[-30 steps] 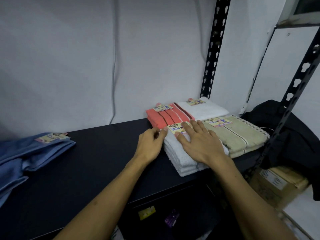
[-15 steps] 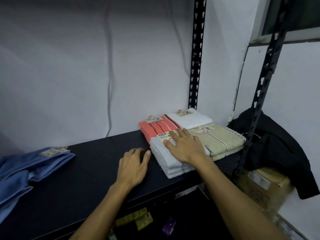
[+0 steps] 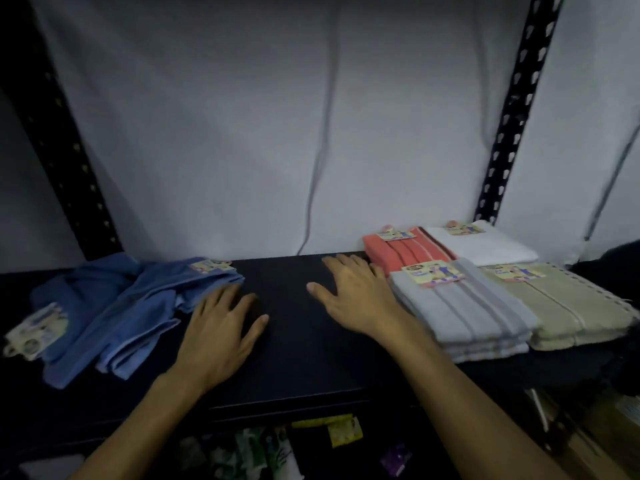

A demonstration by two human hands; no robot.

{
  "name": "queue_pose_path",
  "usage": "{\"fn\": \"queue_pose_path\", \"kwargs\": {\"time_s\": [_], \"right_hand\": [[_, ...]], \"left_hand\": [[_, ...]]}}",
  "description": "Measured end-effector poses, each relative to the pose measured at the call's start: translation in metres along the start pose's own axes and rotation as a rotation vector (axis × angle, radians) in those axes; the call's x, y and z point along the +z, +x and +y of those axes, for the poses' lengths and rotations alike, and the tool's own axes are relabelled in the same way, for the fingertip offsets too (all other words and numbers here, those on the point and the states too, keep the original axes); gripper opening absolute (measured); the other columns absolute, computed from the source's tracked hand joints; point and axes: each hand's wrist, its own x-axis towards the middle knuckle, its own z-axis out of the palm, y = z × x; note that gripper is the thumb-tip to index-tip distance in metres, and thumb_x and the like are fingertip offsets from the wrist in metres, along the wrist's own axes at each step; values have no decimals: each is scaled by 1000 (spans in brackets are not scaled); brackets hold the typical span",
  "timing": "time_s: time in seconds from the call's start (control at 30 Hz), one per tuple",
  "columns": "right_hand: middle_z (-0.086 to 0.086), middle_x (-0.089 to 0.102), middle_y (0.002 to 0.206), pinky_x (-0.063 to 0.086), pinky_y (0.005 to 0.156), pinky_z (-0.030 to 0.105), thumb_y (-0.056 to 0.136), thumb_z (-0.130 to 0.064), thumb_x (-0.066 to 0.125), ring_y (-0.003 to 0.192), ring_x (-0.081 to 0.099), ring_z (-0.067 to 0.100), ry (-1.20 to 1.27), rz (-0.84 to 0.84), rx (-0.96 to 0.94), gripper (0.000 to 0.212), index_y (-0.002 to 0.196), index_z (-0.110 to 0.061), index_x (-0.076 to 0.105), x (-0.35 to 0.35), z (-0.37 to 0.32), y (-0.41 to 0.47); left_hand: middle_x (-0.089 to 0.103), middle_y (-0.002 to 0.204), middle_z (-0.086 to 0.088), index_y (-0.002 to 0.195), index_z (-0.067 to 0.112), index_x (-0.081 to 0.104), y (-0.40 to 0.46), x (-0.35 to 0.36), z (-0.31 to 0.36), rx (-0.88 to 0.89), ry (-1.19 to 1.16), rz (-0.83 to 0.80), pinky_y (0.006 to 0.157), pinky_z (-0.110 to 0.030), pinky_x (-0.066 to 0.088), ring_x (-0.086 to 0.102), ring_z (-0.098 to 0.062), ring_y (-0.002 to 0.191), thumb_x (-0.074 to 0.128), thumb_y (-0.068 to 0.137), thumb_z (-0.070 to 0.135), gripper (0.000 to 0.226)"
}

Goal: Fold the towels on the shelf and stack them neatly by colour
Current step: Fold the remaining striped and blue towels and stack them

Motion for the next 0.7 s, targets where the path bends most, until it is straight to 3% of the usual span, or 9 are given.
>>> {"fn": "queue_pose_path", "kwargs": {"time_s": [0.1, 0.2, 0.23, 0.33, 0.5, 0.6, 0.7], "right_hand": [[5, 30, 161, 17, 120, 46, 102, -56, 40, 149, 22, 25, 76, -111, -99, 67, 156, -19, 27, 36, -43, 26], [5, 19, 165, 18, 122, 47, 102, -53, 43, 152, 16, 23, 185, -192, -223, 71, 159, -20, 17, 72, -85, 52], [4, 16, 166, 19, 122, 47, 102, -52, 43, 153, 13, 22, 222, -206, -255, 71, 160, -20, 15, 82, -94, 59], [0, 14, 167, 22, 119, 47, 104, -50, 40, 153, 12, 20, 224, -218, -332, 67, 160, -23, 15, 113, -116, 83], [-4, 22, 165, 19, 116, 46, 106, -53, 24, 150, 20, 17, 106, -166, -295, 57, 155, -26, 31, 132, -118, 110], [-4, 21, 165, 19, 117, 46, 105, -56, 19, 151, 20, 16, 40, -196, -296, 60, 156, -25, 29, 132, -114, 114], [0, 37, 158, 27, 113, 50, 104, -58, 20, 143, 33, 23, 36, -169, -229, 60, 143, -19, 43, 125, -109, 116]], "left_hand": [[46, 152, -19, 138, 18, 60, -12, -8, -46, -126, 99, 38, 118, -58, 25, 39, -41, 142, 26, 93, 64, 73], [24, 166, -11, 156, 25, 35, -26, -5, -82, -309, 80, -33, 122, -58, 6, 22, -39, 151, 8, 86, 73, 89], [22, 167, -8, 157, 28, 29, -28, -3, -84, -330, 63, -56, 122, -58, 8, 21, -37, 152, 3, 85, 74, 90], [36, 161, -5, 154, 28, 36, -32, 0, -86, -309, 27, -15, 117, -56, 27, 36, -35, 145, 12, 92, 69, 78], [40, 159, -1, 151, 27, 43, -35, -2, -88, -297, -107, 105, 111, -47, 36, 45, -29, 139, 34, 101, 57, 59], [42, 157, -6, 151, 22, 44, -37, -7, -84, -331, -232, 183, 101, -45, 47, 55, -33, 129, 54, 101, 40, 54], [58, 143, -1, 148, 22, 49, -42, -14, -77, -279, -231, 190, 88, -41, 52, 62, -28, 119, 63, 98, 33, 54]]}}
